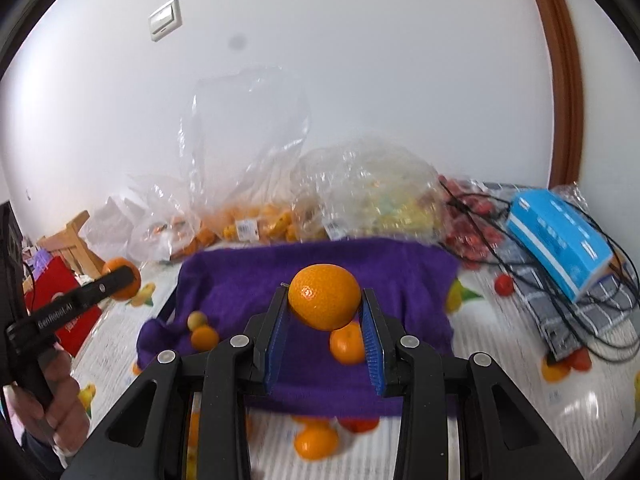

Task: Organize fruits
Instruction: 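Lift the orange with the right tool while the left tool grasps the large orange, then lower both held oranges onto the purple towel and open both tools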

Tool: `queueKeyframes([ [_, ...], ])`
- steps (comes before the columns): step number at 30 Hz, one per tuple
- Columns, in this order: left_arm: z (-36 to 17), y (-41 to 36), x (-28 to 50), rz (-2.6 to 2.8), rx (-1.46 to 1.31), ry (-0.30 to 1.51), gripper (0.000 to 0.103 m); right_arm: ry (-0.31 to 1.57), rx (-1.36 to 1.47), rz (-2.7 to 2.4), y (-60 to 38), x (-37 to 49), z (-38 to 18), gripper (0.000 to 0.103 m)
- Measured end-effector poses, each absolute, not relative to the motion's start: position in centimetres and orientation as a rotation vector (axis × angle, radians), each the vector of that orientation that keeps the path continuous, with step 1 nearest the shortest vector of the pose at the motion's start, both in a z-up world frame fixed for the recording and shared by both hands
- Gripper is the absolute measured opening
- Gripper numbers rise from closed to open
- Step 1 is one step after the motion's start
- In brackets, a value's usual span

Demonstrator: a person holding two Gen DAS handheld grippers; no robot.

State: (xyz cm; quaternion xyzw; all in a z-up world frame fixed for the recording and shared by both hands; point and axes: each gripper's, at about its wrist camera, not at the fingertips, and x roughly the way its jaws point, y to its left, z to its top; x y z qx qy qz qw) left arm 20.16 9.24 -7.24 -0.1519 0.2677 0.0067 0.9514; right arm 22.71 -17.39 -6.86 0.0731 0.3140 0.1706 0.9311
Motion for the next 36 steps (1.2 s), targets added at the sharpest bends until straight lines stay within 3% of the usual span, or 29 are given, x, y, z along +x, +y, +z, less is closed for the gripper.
queueKeyframes([
  [9, -10.9, 9.5, 21.9, 0.067, -0.265, 0.590, 0.039, 0.701, 0.182, 0.334, -17.9, 26.3, -10.0, 0.035],
  [36, -11.0, 9.8, 21.1, 0.065, -0.269, 0.542, 0.039, 0.776, 0.129, 0.246, -18.2, 28.0, -13.5, 0.035],
])
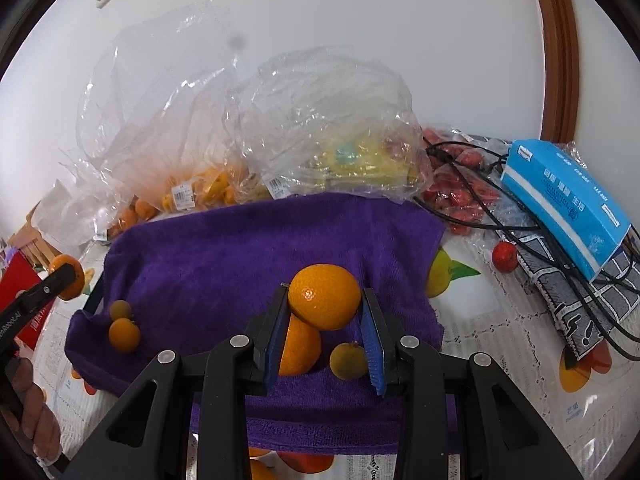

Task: Organize fruits
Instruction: 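Lower both held oranges onto the purple towel and open both tools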

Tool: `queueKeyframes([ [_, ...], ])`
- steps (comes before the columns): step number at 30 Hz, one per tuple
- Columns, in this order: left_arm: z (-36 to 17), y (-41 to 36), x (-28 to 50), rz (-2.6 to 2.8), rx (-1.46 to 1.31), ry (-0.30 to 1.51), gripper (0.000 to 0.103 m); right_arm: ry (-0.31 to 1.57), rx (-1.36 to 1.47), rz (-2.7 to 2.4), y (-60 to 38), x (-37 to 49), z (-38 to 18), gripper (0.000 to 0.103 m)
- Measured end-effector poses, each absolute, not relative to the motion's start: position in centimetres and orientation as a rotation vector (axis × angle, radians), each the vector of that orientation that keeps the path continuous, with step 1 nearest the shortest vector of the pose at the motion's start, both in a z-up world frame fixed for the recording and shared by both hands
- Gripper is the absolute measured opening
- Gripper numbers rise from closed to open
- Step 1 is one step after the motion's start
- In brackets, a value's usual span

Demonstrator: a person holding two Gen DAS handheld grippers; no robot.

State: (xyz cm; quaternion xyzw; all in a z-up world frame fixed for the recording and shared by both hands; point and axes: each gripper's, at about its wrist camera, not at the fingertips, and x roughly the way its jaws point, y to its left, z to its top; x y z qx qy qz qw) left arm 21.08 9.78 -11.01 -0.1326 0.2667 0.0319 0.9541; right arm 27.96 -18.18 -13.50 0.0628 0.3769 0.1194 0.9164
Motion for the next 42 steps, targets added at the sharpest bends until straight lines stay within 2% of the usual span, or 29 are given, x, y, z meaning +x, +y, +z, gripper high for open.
queueKeyframes([
  [23, -12.1, 9.4, 21.9, 0.076, -0.254, 0.614, 0.039, 0.853, 0.119, 0.216, -18.0, 28.9, -15.0, 0.035],
  [33, -13.4, 9.2, 22.8, 0.079, -0.261, 0.696, 0.039, 0.844, 0.053, 0.210, -17.3, 28.5, -14.9, 0.036],
  [42, -13.1, 9.1, 22.6, 0.085, -0.240, 0.686, 0.039, 0.829, 0.087, 0.217, -17.9, 28.2, -14.1, 0.036],
])
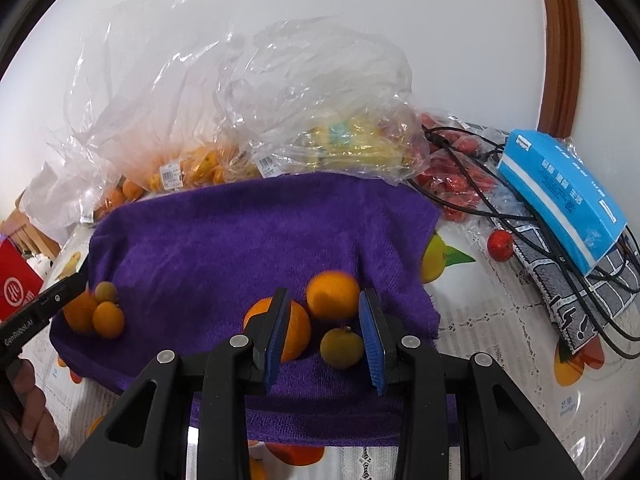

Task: Organize fruits
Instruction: 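Lower both held oranges onto the purple towel and open both tools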

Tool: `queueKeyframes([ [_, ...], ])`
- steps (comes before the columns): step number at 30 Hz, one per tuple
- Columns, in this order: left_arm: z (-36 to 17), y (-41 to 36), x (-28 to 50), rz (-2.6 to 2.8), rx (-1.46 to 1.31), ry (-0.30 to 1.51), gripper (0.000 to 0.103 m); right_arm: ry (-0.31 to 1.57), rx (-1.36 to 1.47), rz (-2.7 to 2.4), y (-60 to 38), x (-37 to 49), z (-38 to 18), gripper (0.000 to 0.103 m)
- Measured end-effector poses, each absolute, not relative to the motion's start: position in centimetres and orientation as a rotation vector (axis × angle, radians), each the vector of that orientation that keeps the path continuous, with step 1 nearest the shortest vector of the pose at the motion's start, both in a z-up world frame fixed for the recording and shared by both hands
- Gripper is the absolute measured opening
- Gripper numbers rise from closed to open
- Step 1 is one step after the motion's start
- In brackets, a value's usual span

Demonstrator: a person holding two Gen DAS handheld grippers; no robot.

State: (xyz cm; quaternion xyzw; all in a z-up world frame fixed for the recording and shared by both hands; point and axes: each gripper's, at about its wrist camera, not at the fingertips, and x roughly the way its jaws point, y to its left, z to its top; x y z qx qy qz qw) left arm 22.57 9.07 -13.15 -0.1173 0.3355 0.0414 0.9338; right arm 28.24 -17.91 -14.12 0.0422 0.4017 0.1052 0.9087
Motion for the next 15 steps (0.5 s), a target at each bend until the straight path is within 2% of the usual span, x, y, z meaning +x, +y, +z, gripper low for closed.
queueKeyframes([
  [5, -12.9, 9.1, 22.4, 0.065, -0.250, 0.676, 0.039, 0.805, 0.073, 0.208, -17.8, 27.8, -13.7, 0.037],
  [15, -12.0, 9.2, 21.6, 0.049, -0.262, 0.637, 0.048, 0.746, 0.023, 0.228, -16.7, 26.3, -13.0, 0.037],
])
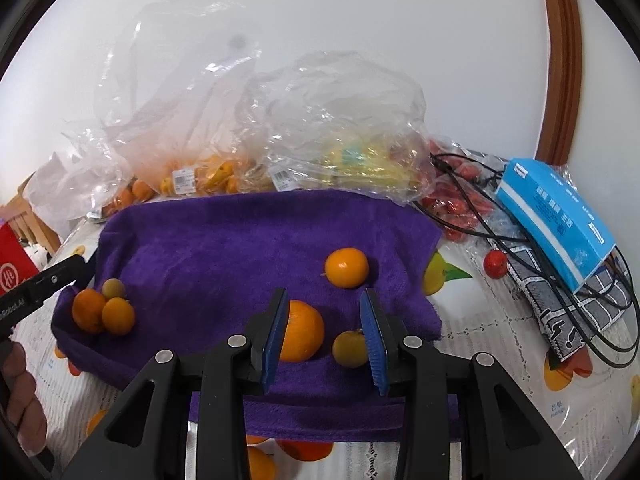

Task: Organize fruits
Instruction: 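Lower both held oranges onto the purple towel and open both tools, then grasp an orange with the right tool while the left tool grasps another orange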

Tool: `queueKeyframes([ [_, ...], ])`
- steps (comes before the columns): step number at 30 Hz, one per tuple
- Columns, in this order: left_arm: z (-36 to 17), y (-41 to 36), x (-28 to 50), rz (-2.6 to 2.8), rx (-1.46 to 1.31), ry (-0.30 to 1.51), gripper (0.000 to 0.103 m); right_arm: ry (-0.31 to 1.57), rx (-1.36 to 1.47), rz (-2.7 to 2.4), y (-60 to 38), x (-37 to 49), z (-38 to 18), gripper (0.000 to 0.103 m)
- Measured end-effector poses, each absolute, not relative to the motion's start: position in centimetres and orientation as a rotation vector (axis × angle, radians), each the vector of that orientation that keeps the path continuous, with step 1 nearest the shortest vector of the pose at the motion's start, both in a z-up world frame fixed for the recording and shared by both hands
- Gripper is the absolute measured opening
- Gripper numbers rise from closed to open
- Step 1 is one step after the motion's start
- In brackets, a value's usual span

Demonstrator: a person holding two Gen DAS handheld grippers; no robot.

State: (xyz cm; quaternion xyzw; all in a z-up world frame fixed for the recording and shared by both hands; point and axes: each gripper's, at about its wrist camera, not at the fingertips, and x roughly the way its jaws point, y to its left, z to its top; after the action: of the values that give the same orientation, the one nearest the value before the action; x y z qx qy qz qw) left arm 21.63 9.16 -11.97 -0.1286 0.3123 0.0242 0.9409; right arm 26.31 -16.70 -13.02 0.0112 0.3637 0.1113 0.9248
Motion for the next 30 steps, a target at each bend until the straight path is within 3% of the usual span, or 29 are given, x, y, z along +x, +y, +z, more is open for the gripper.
queueKeyframes([
  [10, -10.8, 8.9, 20.8, 0.012, -0.282, 0.603, 0.050, 0.806, 0.149, 0.308, -17.2, 23.3, -12.5, 0.037],
  [22, -10.0, 8.1, 19.7, -0.022, -0.274, 0.558, 0.051, 0.926, 0.149, 0.340, -15.4, 19.5, -16.6, 0.037],
  [30, -10.4, 8.4, 20.0, -0.027, -0.300, 0.582, 0.051, 0.916, 0.011, 0.289, -13.5, 18.2, -17.4, 0.034],
])
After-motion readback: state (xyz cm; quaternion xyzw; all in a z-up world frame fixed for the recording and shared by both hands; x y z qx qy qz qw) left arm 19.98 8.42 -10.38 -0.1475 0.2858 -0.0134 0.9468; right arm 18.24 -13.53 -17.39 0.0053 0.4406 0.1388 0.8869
